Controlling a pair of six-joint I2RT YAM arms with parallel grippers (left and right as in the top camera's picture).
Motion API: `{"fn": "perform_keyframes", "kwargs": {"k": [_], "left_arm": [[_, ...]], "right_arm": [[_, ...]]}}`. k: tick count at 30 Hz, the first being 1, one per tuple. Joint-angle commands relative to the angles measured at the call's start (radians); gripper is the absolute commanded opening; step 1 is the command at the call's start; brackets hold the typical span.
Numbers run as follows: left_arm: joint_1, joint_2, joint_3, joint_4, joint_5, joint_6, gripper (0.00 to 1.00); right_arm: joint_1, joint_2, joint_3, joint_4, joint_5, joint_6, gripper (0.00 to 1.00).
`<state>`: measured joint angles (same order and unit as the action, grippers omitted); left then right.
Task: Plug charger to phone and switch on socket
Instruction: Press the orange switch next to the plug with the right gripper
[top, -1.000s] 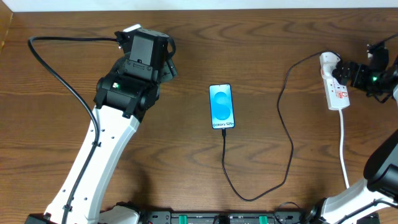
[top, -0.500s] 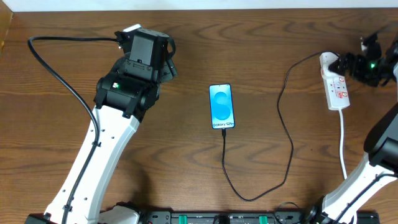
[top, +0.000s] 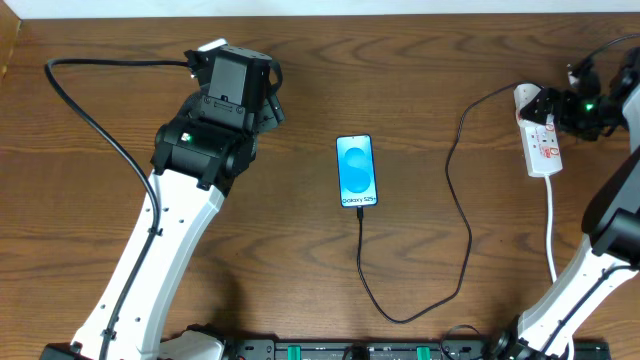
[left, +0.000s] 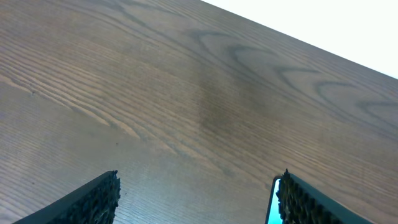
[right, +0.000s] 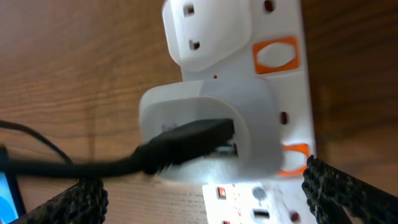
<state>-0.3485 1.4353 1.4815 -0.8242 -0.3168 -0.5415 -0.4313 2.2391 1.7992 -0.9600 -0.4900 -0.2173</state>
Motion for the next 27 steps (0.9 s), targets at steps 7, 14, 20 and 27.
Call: {"fn": "perform_keyframes", "kwargs": {"k": [7,14,20,27], "left_arm": [[0.0,-0.003,0.008,-0.003,-0.017,0.018,0.81],[0.0,-0.003,0.008,-0.002,-0.017,0.018,0.81],[0.0,-0.003,0.008,-0.003,-0.017,0.018,0.81],[0.0,-0.003,0.008,-0.002,-0.017,0.018,0.81]], "right_arm": [[0.02,0.035,0.016,-0.001,-0.017,-0.035,0.99],[0.02,0.035,0.016,-0.002,-0.019,-0.034,0.99],[0.02,0.035,0.016,0.0,-0.089,-0.034,0.99],[0.02,0.035,0.016,-0.009,-0.104,-0.034,0.99]]}}
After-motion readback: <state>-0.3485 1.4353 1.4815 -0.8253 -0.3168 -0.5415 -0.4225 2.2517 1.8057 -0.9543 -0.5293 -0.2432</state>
